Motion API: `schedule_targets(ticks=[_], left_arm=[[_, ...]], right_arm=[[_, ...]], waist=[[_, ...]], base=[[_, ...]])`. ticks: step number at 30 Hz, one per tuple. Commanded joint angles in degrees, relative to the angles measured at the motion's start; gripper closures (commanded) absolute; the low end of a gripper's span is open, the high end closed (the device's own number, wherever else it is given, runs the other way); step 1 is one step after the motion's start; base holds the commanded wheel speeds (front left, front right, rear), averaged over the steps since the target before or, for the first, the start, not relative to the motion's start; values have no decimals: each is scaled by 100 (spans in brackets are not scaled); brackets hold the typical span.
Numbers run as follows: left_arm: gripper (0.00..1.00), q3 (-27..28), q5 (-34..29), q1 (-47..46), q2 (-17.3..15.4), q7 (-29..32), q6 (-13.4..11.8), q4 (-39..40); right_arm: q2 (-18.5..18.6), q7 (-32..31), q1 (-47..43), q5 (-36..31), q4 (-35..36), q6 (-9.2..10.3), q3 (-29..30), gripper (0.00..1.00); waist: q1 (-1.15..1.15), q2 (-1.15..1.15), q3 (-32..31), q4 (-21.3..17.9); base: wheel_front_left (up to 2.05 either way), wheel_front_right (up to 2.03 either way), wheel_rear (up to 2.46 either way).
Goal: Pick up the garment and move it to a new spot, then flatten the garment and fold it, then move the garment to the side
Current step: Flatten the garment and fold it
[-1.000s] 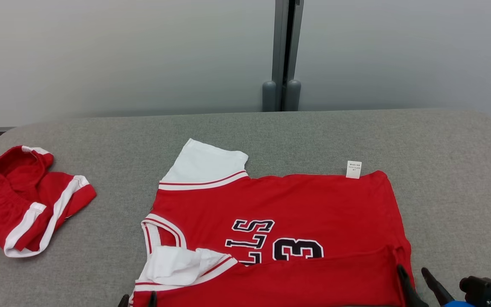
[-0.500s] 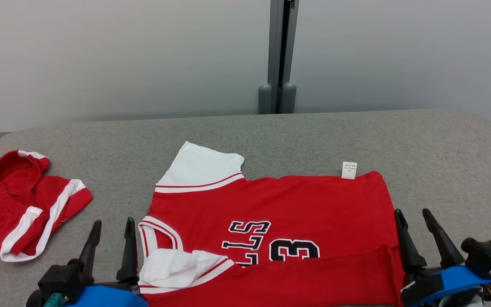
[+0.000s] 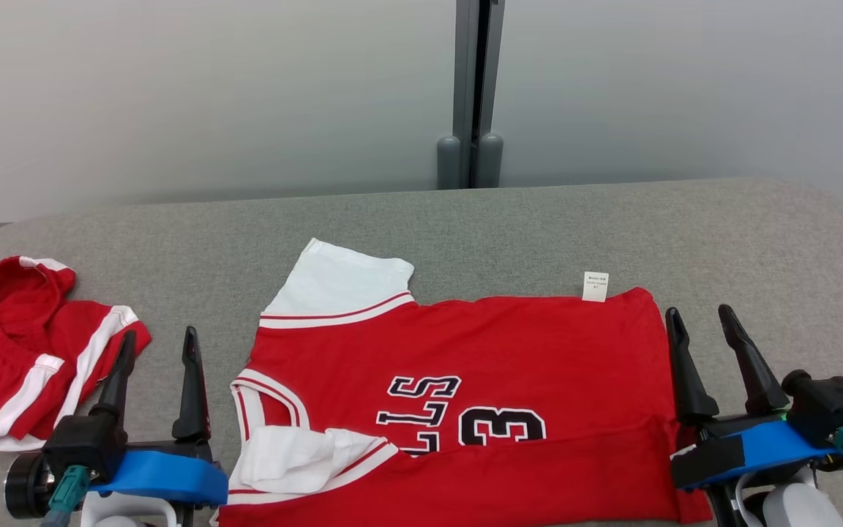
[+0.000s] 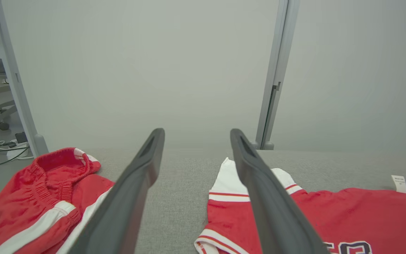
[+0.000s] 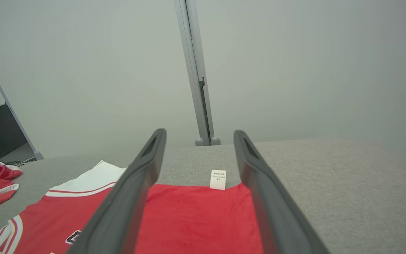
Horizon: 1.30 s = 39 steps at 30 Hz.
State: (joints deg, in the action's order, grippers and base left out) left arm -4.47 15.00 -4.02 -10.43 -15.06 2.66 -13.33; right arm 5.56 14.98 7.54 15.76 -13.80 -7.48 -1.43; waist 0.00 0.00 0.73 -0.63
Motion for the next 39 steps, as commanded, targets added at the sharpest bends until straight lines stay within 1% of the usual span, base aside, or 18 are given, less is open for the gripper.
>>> schedule_targets(ticks=[1, 10, 19, 33, 36, 39], left_arm=[[0, 19, -104, -87, 25, -15, 35, -89], [0, 145, -365, -111, 123, -15, 91, -475], [0, 293, -506, -122, 177, -15, 159, -632], [0, 425, -660, -136, 263, -15, 232, -676], [0, 464, -676, -198, 262, -15, 264, -694], [0, 447, -708, -440, 183, -15, 306, -732]], right_arm=[[-46, 27, 25, -104, 8, -3, 29, 0], [-170, 25, -246, -260, -130, -3, 168, 0], [-207, 26, -365, -341, -192, -3, 180, 0], [-193, 25, -332, -363, -287, -3, 149, 0], [-148, 25, -263, -349, -320, -3, 169, 0], [-42, 25, -17, -423, -366, -3, 87, 0]], waist=[[0, 0, -5, 8], [0, 0, -12, 38], [0, 0, 20, 50], [0, 0, 42, 47], [0, 0, 80, 41], [0, 0, 200, 7]], base=[[0, 0, 0], [0, 0, 0], [0, 0, 0], [0, 0, 0], [0, 0, 0], [0, 0, 0]])
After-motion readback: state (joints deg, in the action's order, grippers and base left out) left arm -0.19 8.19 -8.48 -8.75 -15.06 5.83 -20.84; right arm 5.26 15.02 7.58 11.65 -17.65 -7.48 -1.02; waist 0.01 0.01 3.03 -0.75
